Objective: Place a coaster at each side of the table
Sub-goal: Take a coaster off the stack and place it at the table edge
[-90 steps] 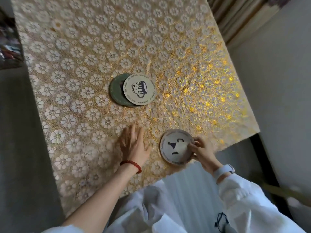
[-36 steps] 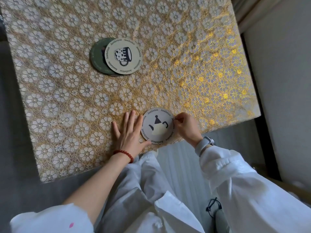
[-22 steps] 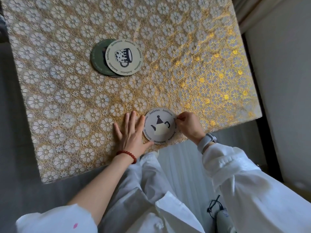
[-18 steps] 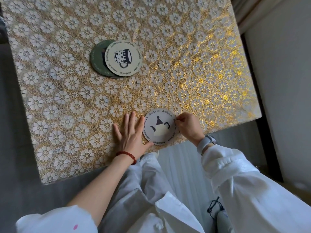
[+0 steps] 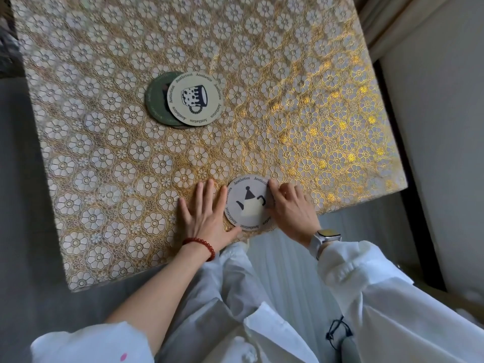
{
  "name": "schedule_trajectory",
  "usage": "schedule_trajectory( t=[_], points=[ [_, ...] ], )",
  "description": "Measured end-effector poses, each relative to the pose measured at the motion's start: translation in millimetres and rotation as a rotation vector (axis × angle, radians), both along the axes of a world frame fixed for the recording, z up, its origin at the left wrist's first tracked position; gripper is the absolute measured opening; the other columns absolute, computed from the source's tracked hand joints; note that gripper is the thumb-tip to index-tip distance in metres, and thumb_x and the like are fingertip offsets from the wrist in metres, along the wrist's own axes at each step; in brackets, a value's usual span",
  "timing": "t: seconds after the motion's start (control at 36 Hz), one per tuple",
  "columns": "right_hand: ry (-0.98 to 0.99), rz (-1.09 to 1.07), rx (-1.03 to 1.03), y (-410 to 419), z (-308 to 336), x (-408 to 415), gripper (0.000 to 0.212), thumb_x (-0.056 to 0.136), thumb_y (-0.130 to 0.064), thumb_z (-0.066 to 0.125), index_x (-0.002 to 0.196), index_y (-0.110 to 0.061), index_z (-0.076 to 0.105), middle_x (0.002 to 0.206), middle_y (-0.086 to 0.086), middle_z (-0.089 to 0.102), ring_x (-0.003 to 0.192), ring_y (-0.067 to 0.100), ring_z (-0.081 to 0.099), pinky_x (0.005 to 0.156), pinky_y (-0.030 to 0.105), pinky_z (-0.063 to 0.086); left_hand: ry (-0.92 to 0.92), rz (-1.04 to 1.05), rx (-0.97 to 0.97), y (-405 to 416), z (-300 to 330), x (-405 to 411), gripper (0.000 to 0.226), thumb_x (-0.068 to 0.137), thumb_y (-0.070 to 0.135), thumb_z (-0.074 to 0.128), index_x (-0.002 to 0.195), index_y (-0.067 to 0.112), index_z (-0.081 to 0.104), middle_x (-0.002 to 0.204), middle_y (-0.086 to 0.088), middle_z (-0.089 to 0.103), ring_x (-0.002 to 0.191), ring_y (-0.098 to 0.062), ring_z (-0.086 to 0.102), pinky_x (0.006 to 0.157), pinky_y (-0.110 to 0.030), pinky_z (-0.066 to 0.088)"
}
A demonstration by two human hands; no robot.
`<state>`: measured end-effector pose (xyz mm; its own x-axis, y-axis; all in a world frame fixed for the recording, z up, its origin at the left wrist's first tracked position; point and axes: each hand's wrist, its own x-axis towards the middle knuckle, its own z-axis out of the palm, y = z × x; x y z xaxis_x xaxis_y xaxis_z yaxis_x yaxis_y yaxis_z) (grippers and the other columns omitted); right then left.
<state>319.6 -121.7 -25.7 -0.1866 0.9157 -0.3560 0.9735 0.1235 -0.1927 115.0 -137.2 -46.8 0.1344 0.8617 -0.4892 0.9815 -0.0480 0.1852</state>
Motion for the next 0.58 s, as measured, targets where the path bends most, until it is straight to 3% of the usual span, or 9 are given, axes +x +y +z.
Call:
schedule_trajectory(
  t=[0.11,0.25,0.36,0.47,0.58],
  points=[
    [-0.028,0.022,-0.022,1,3,0,0.060,0.085,-0.039,0.046,0.135,-0.017,0.023,0.112,0.012,0.047,0.097,0.030,0.044,0.077,0.044,0.045,0.015,-0.029,-0.022,1,3,-1,0.107,0.067,0.075,0.042,0.132,0.031,-0.029,0.143,-0.005,-0.035,0.134,-0.025,-0.030,0.101,-0.062,-0.016],
    [0.072,-0.162,-0.066,11,22,-11,0.035,0.092,-0.039,0.030,0.125,-0.025,0.035,0.109,0.010,0.048,0.099,0.029,0.046,0.083,0.042,0.043,-0.060,-0.029,-0.106,12,18,-7,0.095,0.073,0.063,0.050,0.140,0.031,-0.009,0.151,-0.002,-0.022,0.139,-0.024,-0.021,0.105,-0.062,-0.009],
    [0.110,-0.193,-0.064,29,48,-27,0.042,0.092,-0.033,0.034,0.132,-0.021,0.033,0.126,0.008,0.047,0.115,0.024,0.044,0.092,0.039,0.041,-0.317,0.167,-0.160,34,44,-25,0.077,0.081,0.038,0.058,0.142,0.025,0.013,0.154,-0.002,-0.003,0.141,-0.023,-0.008,0.111,-0.053,0.003],
    [0.167,-0.161,-0.139,59,87,-58,0.043,0.092,-0.028,0.041,0.133,-0.017,0.037,0.134,0.009,0.048,0.122,0.027,0.042,0.103,0.044,0.037,-0.355,0.268,-0.125,67,85,-65,0.064,0.086,0.034,0.053,0.140,0.021,0.022,0.154,-0.006,0.007,0.140,-0.025,0.011,0.112,-0.047,0.020],
    [0.259,-0.157,-0.143,88,124,-94,0.033,0.093,-0.024,0.039,0.121,-0.012,0.052,0.122,0.011,0.061,0.103,0.023,0.060,0.086,0.031,0.050,-0.323,0.280,-0.010,99,130,-106,0.054,0.090,0.035,0.046,0.137,0.013,0.032,0.148,-0.009,0.026,0.134,-0.025,0.028,0.109,-0.038,0.026]
  ],
)
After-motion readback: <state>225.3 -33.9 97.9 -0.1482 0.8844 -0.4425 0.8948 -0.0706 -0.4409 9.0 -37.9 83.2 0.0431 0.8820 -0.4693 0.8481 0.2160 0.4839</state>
